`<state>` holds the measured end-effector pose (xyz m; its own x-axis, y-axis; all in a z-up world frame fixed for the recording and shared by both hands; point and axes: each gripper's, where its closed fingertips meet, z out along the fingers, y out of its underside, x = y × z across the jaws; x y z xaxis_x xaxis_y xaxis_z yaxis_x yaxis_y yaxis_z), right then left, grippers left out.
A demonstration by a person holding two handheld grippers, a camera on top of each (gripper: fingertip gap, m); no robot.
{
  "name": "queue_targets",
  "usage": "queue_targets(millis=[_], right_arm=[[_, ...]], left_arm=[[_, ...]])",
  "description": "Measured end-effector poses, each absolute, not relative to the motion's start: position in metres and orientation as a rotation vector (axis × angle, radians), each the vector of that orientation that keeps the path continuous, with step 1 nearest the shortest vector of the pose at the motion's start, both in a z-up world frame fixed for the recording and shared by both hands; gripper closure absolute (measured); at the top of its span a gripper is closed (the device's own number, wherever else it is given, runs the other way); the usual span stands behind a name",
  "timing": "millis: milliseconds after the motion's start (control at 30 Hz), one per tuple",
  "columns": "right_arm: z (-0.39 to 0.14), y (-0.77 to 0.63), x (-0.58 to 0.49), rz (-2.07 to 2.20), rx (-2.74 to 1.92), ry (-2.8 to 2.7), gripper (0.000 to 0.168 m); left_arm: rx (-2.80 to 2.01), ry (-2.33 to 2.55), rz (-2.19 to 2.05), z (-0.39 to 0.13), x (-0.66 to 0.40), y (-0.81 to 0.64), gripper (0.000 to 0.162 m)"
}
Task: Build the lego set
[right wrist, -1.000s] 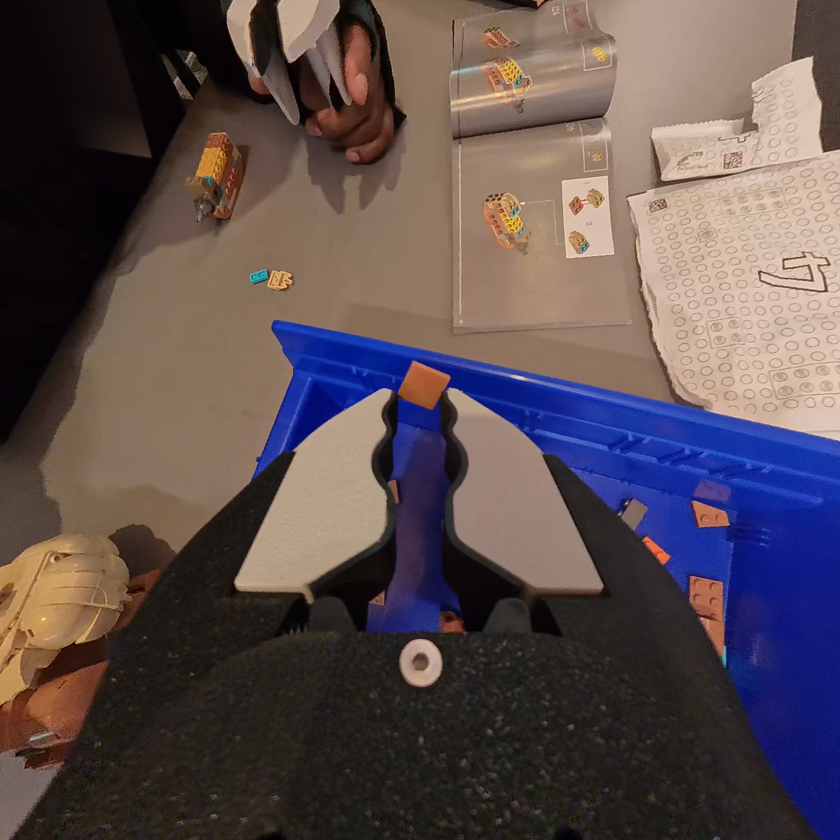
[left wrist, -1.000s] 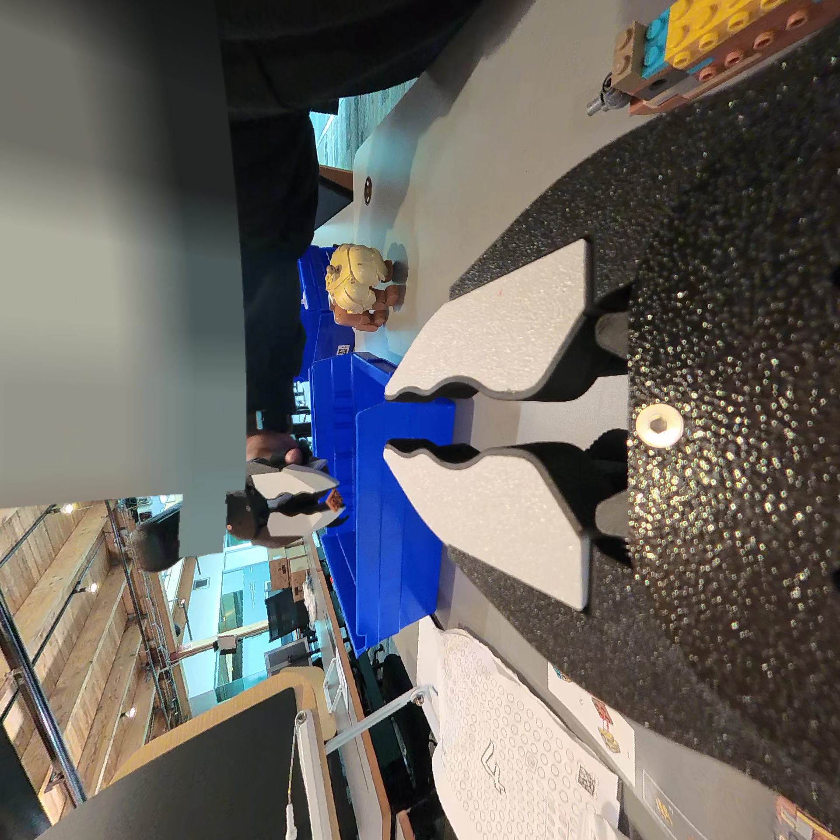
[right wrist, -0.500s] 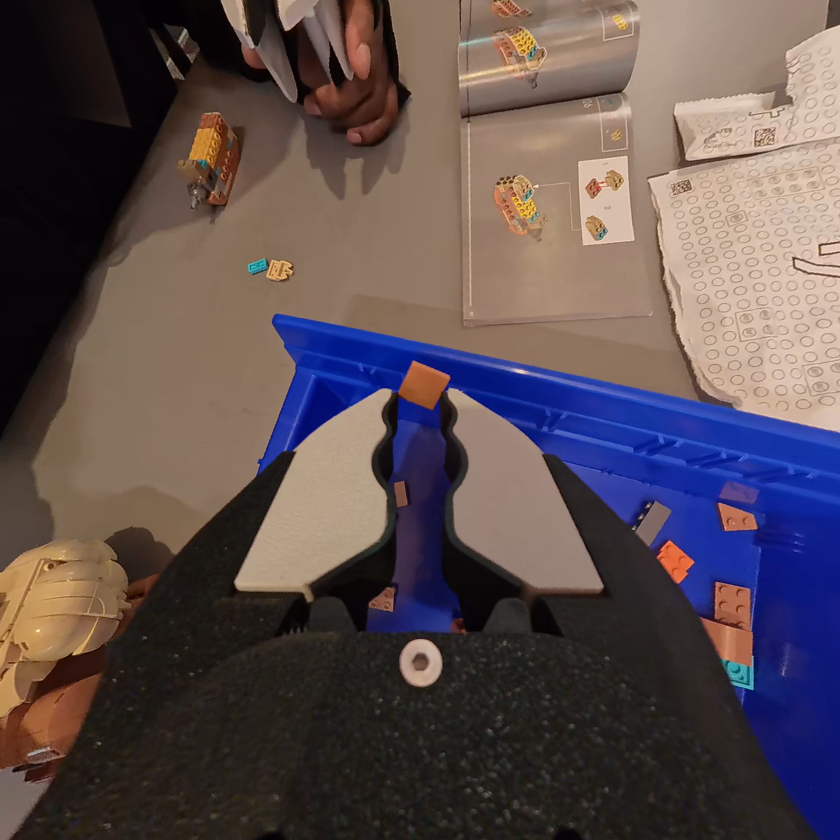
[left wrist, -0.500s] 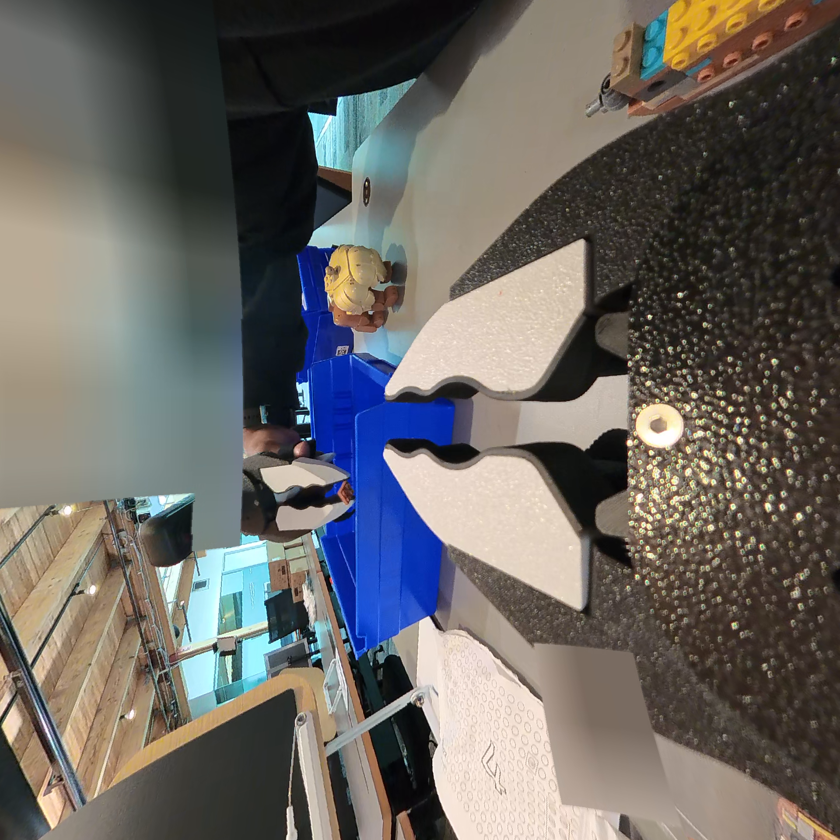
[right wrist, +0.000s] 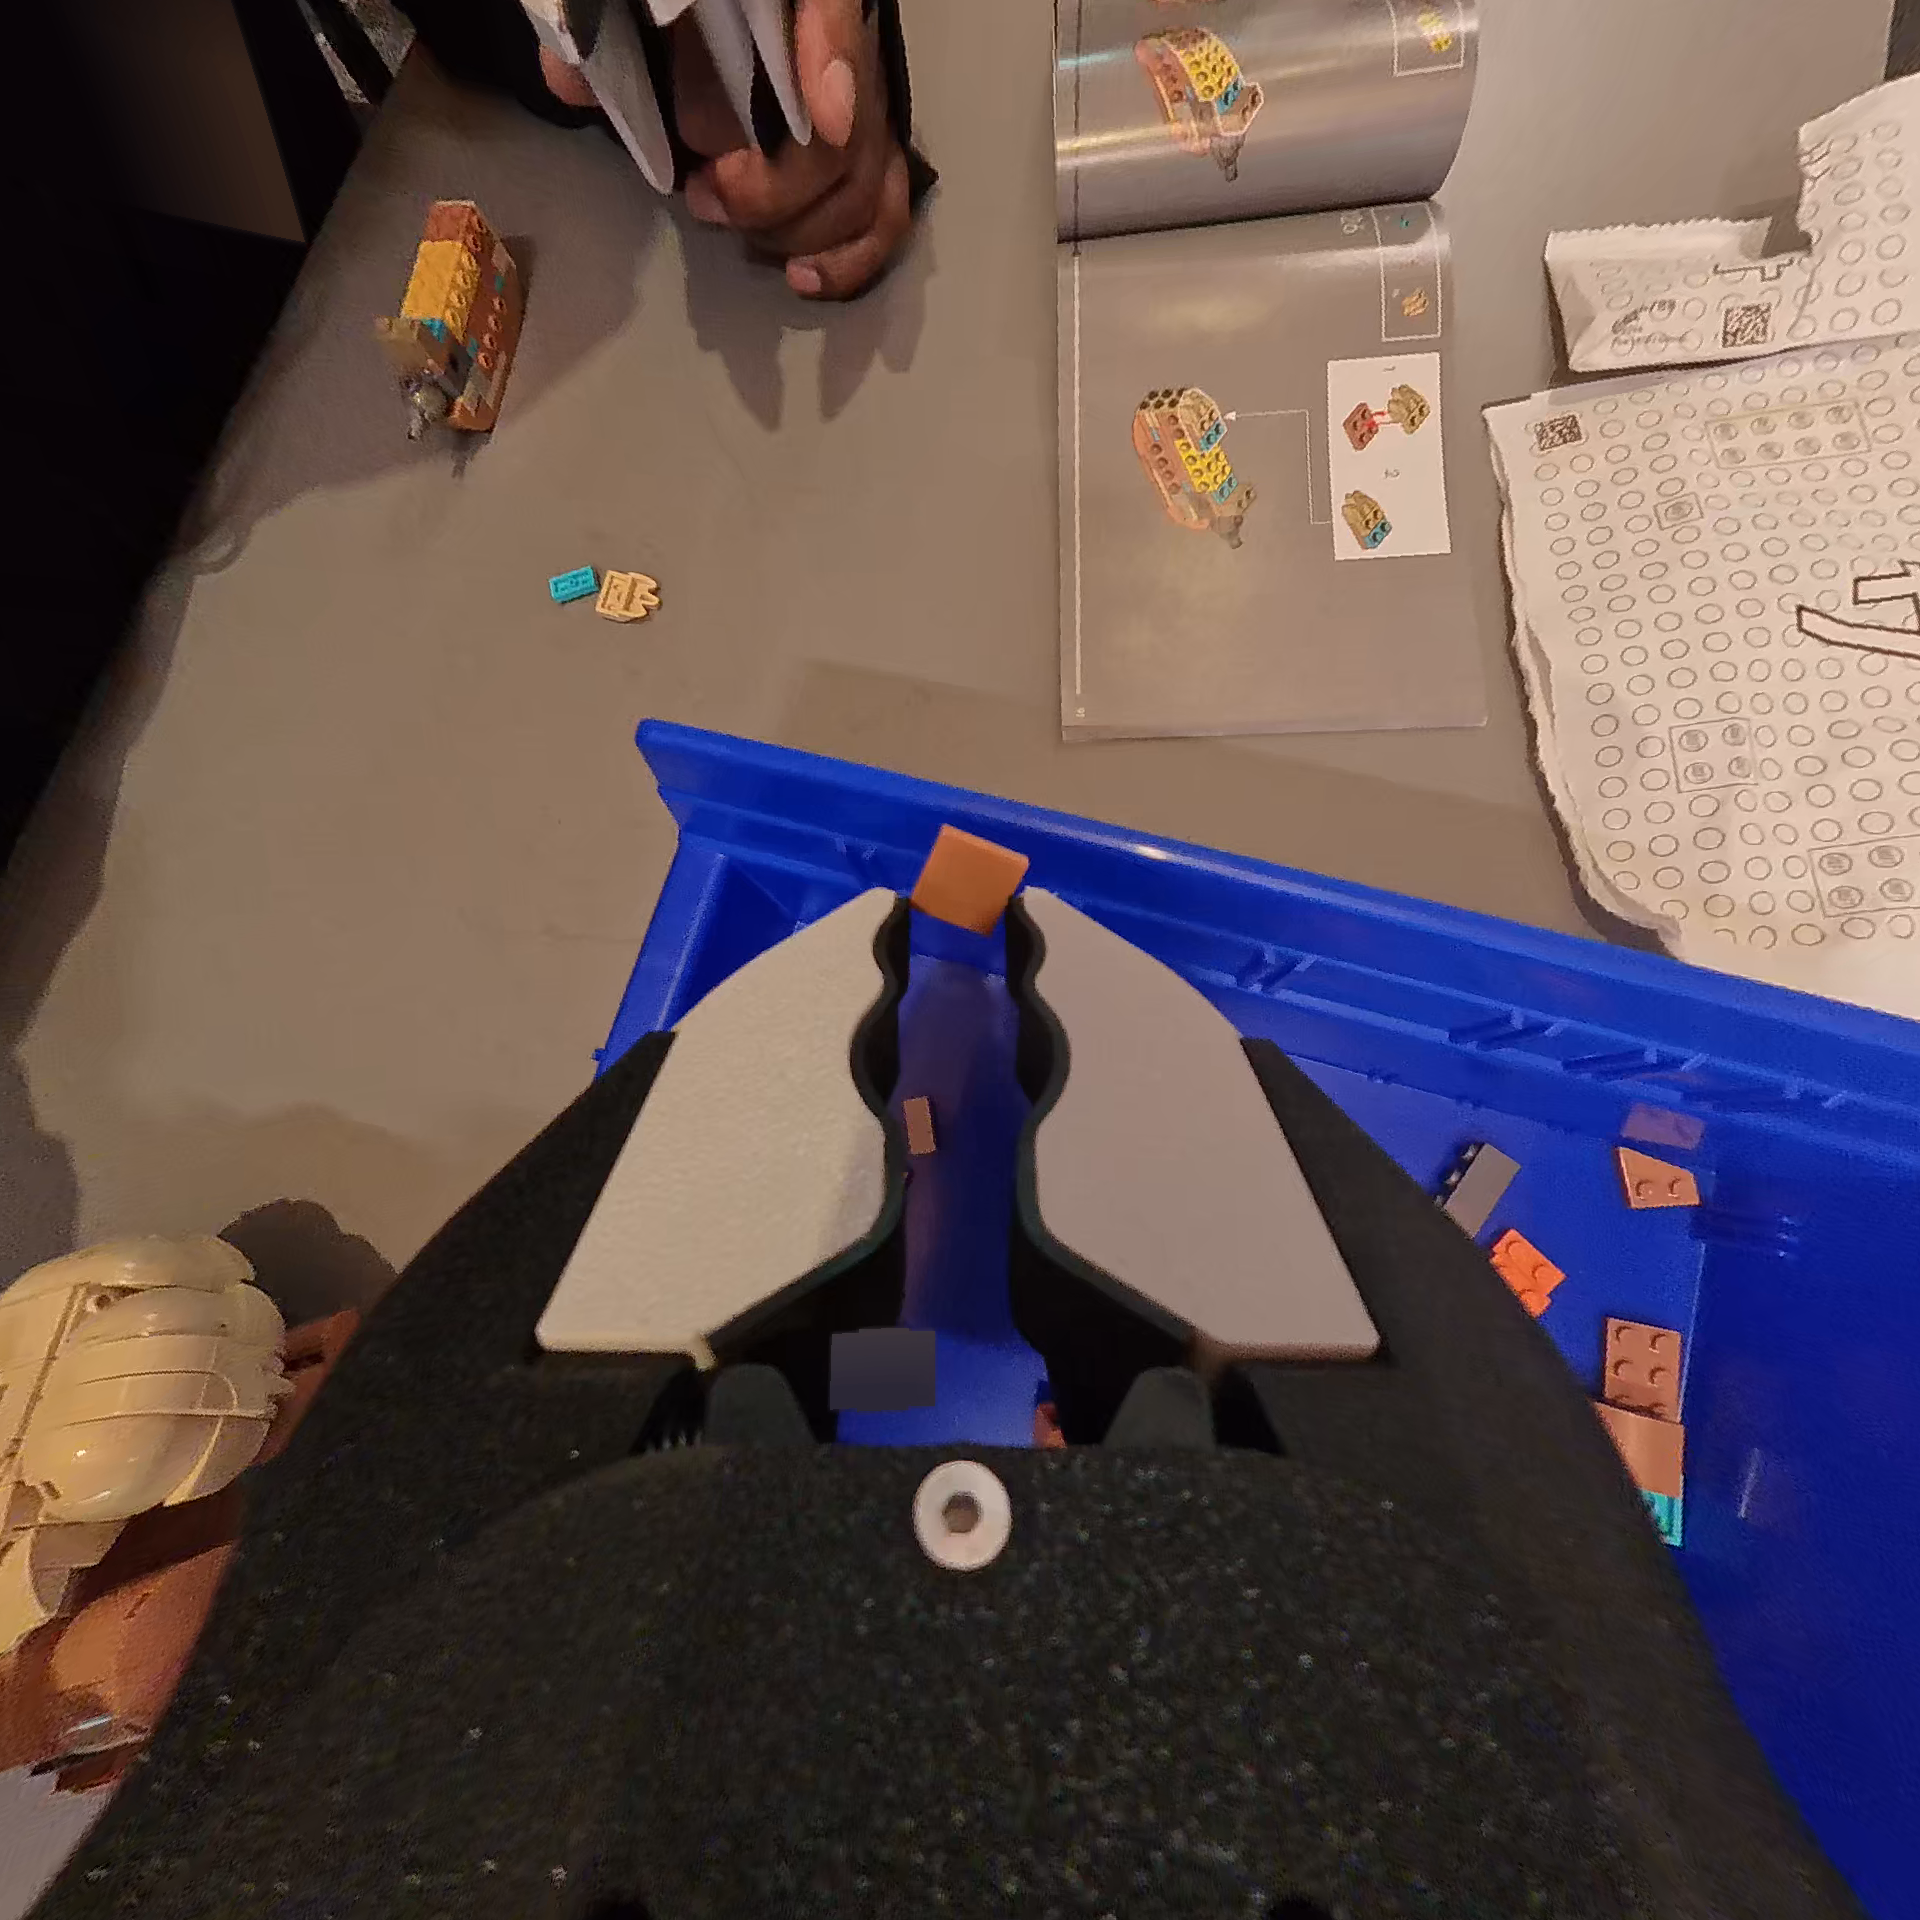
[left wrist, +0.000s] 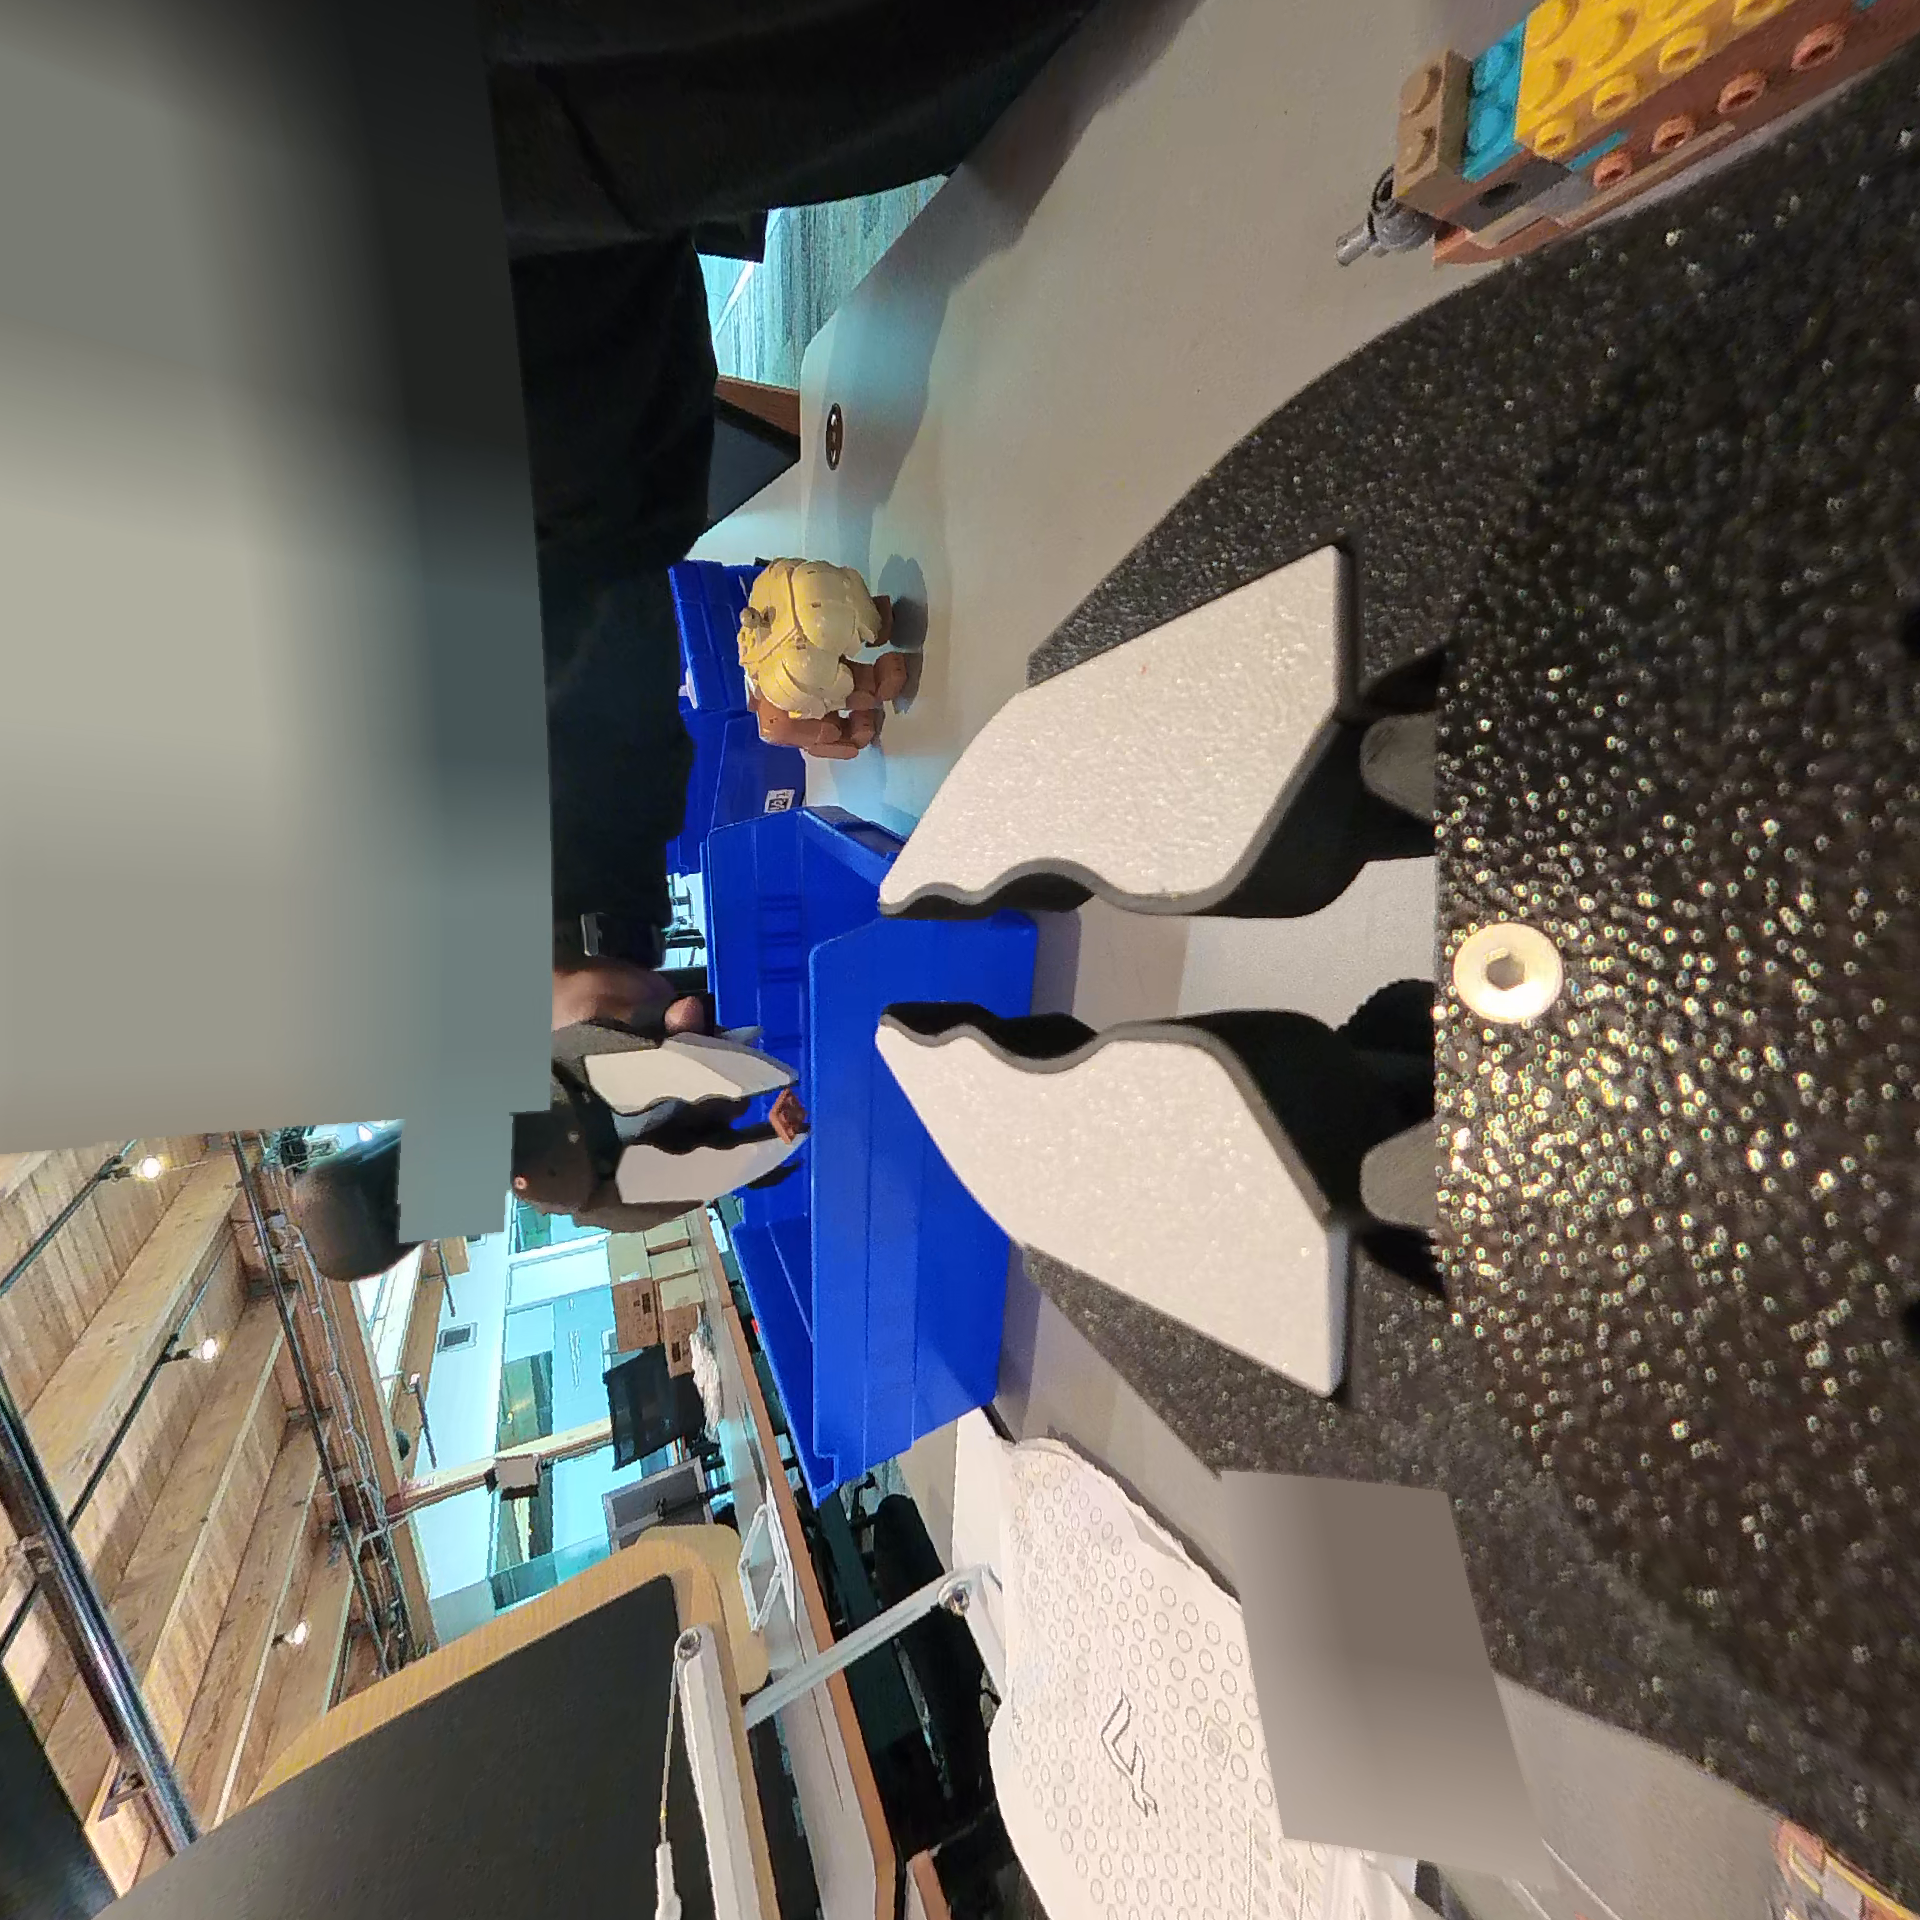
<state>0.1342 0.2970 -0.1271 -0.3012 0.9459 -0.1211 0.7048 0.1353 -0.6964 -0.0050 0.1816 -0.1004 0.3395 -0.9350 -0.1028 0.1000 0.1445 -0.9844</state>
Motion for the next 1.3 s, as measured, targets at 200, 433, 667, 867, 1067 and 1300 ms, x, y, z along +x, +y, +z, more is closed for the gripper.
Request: queue_targets(millis=[200,433,667,867,1067,1300], right_arm=[[-0.12,0.289,0.132,0.934,-1.579,-2.071,0.151],[-0.103,0.279,0.122,0.853,-1.646,-1.952,0.151],[-0.065,0.249,0.083,0.601,-1.746,-1.696,0.151],[-0.058,0.194,0.048,0.507,-1.662,-1.57,0.151],[-0.059,0.144,0.023,0.896,-1.517,-1.366,0.151],[-0.025,0.123,0.042,1.62,-1.107,-0.979,0.151]], left_arm=[[-1.174,0.932,-0.922,-0.101,-0.004,0.181,0.148],[-1.176,0.939,-0.909,-0.102,-0.003,0.18,0.148],[-1.184,0.913,-0.923,-0.1,-0.003,0.181,0.148],[-1.178,0.896,-0.947,-0.095,-0.002,0.176,0.148],[-1.133,0.937,-0.915,-0.091,0.004,0.165,0.148],[-1.092,0.976,-0.882,-0.088,0.008,0.156,0.148]])
